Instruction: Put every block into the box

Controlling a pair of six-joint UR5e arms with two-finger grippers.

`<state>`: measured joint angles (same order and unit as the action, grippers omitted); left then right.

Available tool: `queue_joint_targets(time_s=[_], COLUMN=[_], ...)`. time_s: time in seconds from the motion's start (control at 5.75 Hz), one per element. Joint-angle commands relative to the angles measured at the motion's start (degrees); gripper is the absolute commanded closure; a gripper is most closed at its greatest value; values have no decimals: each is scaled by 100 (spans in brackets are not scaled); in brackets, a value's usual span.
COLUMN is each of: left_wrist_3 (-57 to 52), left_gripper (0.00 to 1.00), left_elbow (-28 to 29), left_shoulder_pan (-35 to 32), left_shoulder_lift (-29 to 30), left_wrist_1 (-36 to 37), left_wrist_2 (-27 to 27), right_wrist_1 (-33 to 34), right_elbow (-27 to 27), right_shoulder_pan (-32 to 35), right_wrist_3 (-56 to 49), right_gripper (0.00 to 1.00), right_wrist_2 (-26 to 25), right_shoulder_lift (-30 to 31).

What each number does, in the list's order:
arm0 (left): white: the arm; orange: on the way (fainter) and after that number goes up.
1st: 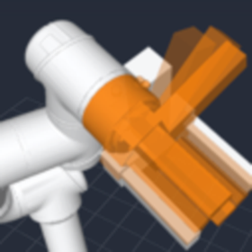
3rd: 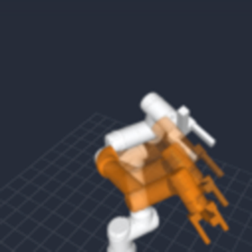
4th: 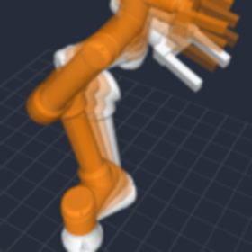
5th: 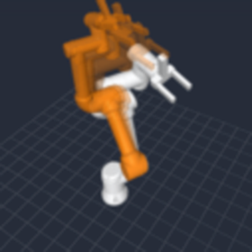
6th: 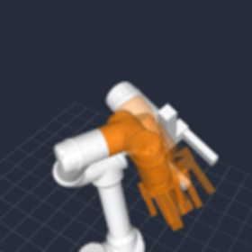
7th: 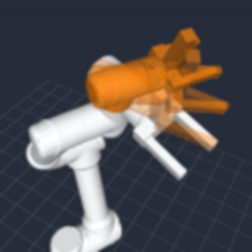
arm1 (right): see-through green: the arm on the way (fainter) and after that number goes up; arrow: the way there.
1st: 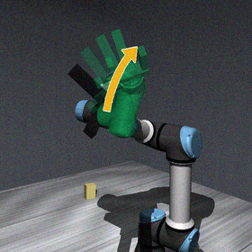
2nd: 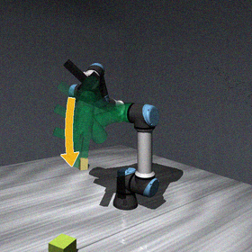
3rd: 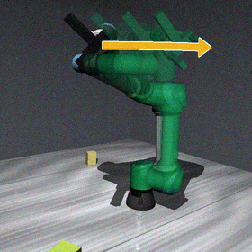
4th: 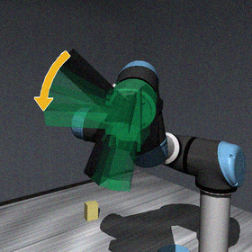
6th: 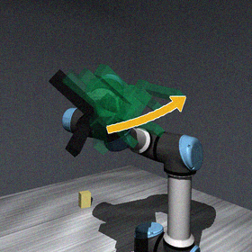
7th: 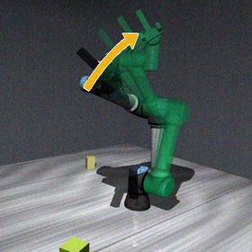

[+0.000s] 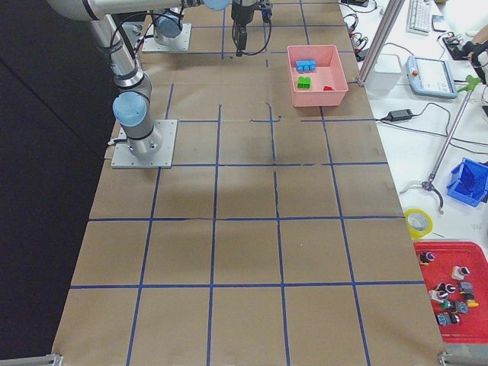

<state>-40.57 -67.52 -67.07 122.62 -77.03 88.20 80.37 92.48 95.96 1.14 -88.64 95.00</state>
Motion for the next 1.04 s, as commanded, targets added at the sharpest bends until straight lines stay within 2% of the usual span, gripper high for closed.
queue_joint_targets(time_s=[0.0, 0.17, 0.52, 0.87], left_wrist_3=[658, 1525, 3616, 5595], left_gripper=[86, 86, 86, 86], left_elbow=[684, 931, 1135, 1695], left_shoulder_pan=[-339, -855, -1962, -3166], left_shoulder_lift=[-361, -318, -125, 409], left_wrist_1=[-1248, -1383, -1315, -1148], left_wrist_2=[4, 4, -75, -66], right_wrist_1=[22, 49, 14, 22], right_elbow=[24, 68, 77, 69], right_shoulder_pan=[-16, -42, -601, -649], right_wrist_3=[-35, -35, -79, -79], right_gripper=[0, 0, 0, 0], right_wrist_2=[-65, -65, -39, -39], right_shoulder_lift=[10, -7, 27, 71])
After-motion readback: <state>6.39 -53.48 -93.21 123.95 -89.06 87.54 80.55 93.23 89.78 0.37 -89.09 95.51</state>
